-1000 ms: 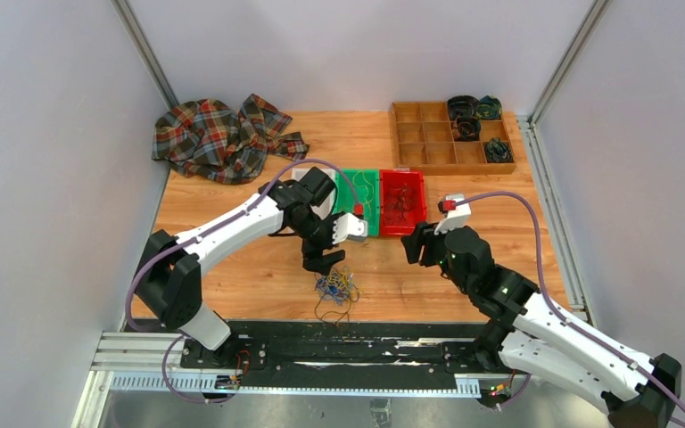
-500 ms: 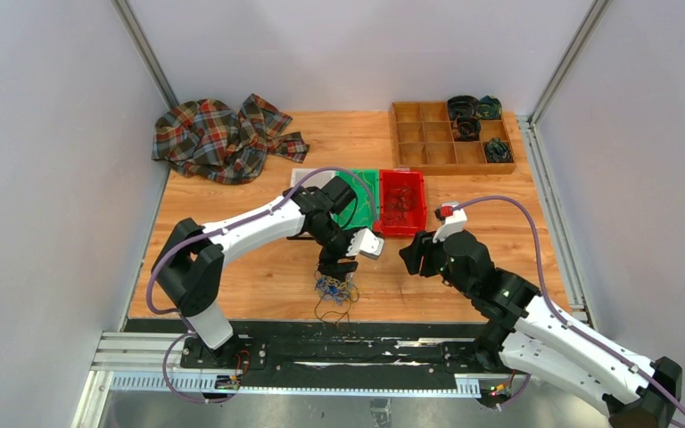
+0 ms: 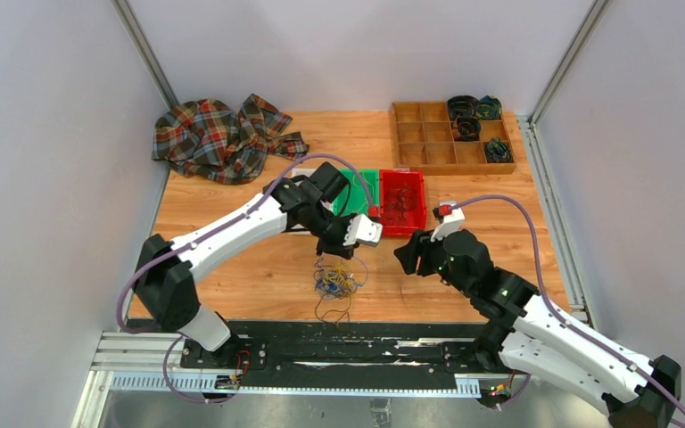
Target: Untangle the cables
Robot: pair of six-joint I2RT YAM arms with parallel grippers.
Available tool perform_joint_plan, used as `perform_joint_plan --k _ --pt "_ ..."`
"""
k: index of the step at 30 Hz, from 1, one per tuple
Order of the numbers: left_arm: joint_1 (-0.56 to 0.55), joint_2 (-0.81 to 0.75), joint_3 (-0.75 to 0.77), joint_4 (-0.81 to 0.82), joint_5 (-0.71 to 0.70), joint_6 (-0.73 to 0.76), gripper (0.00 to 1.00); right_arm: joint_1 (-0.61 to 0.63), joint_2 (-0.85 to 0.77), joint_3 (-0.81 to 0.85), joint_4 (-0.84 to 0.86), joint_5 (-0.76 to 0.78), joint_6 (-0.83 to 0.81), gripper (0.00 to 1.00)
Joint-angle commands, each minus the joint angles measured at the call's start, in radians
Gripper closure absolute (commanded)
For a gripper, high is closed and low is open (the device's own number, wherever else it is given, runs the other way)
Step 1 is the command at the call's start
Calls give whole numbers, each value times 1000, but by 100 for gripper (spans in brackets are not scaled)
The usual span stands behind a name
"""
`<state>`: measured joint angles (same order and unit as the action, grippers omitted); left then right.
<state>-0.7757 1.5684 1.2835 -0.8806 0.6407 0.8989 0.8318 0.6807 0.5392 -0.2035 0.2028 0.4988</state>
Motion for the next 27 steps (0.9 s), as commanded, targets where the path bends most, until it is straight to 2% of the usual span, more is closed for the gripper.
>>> perform_joint_plan --k 1,3,5,13,22,27 --pt "-4 -101 74 -29 -64 -160 99 -9 13 -4 105 -77 -3 41" --pt "-4 -132 105 -37 -94 -249 99 2 18 2 163 -115 -18 29" --pt "-4 -154 145 -59 -107 -308 99 33 22 6 230 -128 -38 26" --pt "-4 -248 272 -94 -76 -438 99 190 105 39 473 -126 -190 23" --pt "-5 -277 348 -133 11 -491 100 201 238 88 658 -135 -193 23" --pt "-5 -277 367 -151 24 -493 99 210 257 109 729 -115 -184 24"
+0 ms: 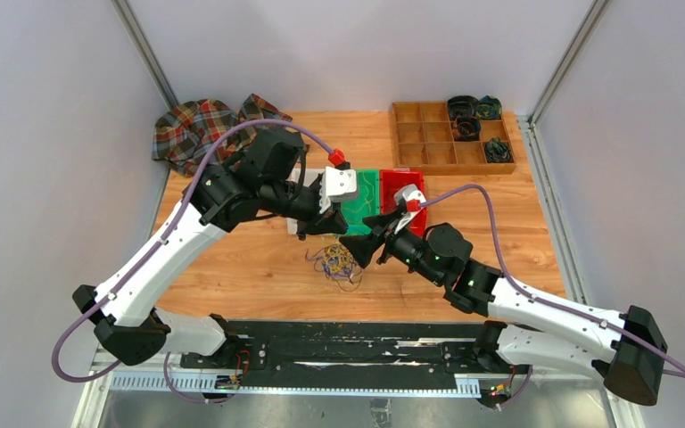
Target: Untangle the cables
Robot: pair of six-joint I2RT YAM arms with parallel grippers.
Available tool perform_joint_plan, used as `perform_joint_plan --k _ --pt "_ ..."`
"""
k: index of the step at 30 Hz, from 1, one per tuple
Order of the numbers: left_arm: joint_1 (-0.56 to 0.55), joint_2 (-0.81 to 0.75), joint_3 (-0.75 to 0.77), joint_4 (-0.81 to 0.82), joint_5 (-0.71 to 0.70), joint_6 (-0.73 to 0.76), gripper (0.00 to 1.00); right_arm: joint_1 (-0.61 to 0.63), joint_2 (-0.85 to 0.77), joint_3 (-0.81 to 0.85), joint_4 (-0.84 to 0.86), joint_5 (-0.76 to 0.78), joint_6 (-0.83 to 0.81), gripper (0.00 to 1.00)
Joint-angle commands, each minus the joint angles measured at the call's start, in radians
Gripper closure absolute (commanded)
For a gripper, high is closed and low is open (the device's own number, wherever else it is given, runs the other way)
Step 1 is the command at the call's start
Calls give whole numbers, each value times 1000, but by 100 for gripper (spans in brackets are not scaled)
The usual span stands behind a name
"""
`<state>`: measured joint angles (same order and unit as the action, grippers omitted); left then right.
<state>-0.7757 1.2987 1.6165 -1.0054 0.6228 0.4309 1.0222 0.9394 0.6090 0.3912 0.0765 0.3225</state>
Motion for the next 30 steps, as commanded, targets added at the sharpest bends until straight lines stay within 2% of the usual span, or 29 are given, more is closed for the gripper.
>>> perform_joint_plan --k 1,12,23,30 --pt "-4 -8 35 -28 44 -23 99 19 -4 38 146 17 -3 25" --pt "-5 2 79 -29 83 -26 100 24 81 23 173 -10 70 30" --pt "-5 34 290 -28 90 -27 100 24 232 -18 222 82 100 33" --pt "-5 46 355 -27 105 -25 100 24 323 -8 239 56 118 35"
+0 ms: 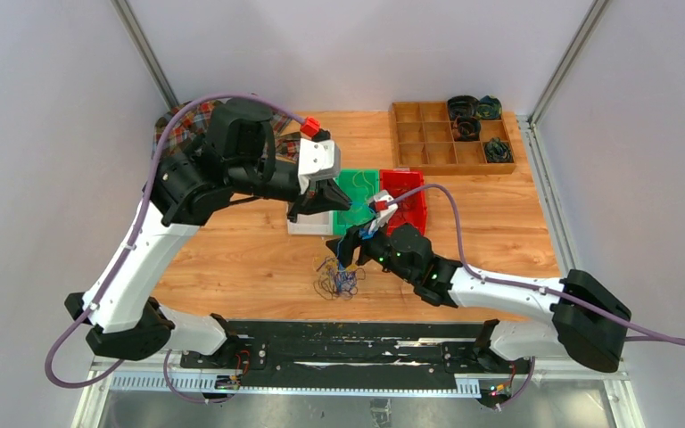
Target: Untangle the cables
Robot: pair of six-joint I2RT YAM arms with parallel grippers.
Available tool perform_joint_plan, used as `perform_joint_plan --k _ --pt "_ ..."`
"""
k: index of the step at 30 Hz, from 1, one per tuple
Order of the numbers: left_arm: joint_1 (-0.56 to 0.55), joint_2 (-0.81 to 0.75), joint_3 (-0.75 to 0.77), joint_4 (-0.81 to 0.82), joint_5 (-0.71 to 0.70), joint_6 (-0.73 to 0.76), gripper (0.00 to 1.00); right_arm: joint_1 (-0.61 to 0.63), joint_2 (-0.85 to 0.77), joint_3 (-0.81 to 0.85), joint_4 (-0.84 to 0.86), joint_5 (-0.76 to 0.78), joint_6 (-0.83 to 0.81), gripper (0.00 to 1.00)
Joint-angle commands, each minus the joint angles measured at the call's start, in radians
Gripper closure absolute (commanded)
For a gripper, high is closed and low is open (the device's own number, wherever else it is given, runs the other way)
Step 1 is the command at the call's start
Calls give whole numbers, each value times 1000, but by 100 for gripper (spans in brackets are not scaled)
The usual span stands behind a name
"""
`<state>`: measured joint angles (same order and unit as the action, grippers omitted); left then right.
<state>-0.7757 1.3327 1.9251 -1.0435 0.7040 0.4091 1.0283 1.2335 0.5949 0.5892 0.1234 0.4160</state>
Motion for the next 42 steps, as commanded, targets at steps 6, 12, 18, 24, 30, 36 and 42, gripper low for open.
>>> perform_joint_plan --k 6,12,18,24,30,36,42 --pt "-4 32 154 11 -20 33 100 18 64 -49 37 63 33 39" --pt "-5 70 317 11 -134 110 100 18 97 -122 40 146 34 42" --pt "-4 92 424 13 -248 174 100 10 24 -176 36 232 3 39" --pt "-5 49 298 13 -278 206 100 7 -216 -130 -88 232 -113 30" --pt "-4 54 276 13 -272 203 100 38 -323 -38 -121 64 -224 25" --pt "-5 61 285 12 -263 194 100 61 -231 83 -92 -37 -299 24" --pt "-5 65 316 11 -248 166 100 58 -45 230 -82 -9 -321 26"
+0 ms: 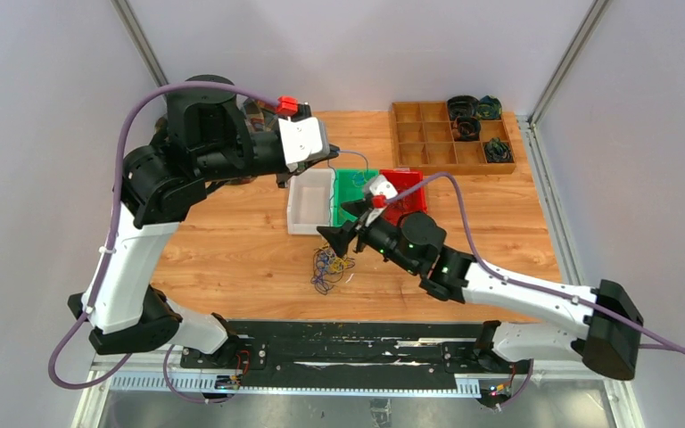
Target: Untangle the cables
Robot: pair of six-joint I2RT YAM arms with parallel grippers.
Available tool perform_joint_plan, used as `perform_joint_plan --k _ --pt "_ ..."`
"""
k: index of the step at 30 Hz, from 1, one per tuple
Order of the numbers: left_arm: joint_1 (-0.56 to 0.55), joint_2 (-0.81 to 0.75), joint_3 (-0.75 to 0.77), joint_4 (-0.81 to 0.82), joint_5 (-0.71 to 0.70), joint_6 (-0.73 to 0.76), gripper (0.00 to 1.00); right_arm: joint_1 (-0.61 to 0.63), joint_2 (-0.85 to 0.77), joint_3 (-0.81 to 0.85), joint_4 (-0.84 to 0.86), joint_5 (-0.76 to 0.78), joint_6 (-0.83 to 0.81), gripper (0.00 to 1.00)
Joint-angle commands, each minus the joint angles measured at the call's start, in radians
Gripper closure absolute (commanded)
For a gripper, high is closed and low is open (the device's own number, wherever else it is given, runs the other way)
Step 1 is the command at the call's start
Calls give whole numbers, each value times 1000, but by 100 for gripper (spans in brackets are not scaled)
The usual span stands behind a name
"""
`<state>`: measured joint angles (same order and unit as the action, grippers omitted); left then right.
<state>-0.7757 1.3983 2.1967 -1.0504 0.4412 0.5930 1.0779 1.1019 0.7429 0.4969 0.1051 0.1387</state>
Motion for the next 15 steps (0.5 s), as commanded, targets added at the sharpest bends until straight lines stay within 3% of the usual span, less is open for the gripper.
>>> perform_joint_plan --k 1,5,12,15 --pt "-5 1 51 18 16 -19 100 5 115 92 13 17 -39 26" --pt "-4 -5 74 18 10 -17 100 -15 205 62 54 36 5 33" --pt "-4 -18 120 20 5 -15 100 -39 322 -66 157 69 72 55" --pt "-5 -19 157 20 -4 -10 100 -40 373 -94 174 70 91 59"
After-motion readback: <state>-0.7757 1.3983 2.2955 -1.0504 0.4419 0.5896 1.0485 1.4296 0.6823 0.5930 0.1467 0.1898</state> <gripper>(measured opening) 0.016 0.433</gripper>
